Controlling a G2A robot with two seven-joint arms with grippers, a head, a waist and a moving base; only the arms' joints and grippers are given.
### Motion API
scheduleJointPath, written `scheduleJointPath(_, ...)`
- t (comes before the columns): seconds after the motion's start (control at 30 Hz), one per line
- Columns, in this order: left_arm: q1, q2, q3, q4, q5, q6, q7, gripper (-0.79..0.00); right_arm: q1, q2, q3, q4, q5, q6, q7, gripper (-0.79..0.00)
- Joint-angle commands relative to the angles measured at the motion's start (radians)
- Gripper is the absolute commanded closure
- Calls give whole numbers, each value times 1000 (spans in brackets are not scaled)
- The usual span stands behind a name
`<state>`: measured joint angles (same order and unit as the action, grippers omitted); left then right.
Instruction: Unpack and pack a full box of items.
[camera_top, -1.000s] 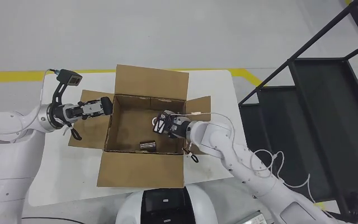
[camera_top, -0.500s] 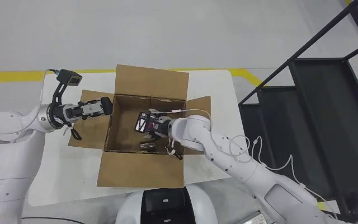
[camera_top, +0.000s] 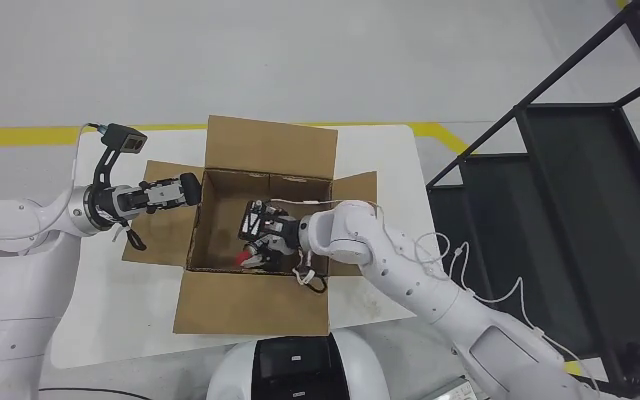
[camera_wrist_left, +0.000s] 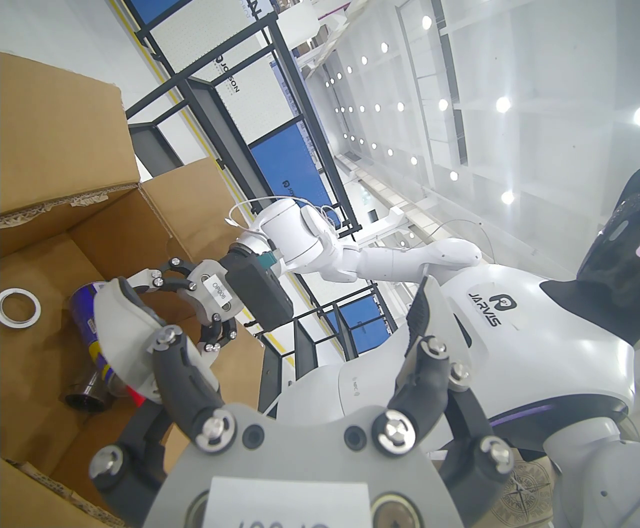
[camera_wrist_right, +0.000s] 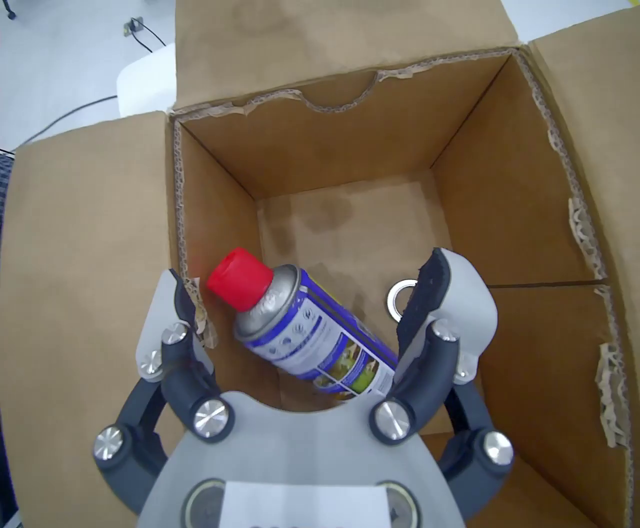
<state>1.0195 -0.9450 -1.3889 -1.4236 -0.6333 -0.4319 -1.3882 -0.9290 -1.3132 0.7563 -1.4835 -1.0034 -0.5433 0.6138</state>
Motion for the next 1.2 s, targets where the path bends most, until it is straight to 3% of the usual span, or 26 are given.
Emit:
scheduleJointPath(0.0,0,0,0,0,0,0,0,-785,-1,-1,5,9,36,-8,-9,-785)
scheduleJointPath(0.27,0,0,0,0,0,0,0,-785,-29,12,58,-50,132,-57,-4,-785)
scheduleJointPath(0.53,-5,8,-30,10,84,29,58,-785,-153,68,256,-215,343,-45,138,-785)
scheduleJointPath(0.83,-75,19,-74,241,120,14,84,-785,-333,130,543,-403,573,1,269,-785)
scheduleJointPath(1.17,-118,-12,-14,496,64,-78,249,-785,-515,170,821,-452,691,-24,226,-785)
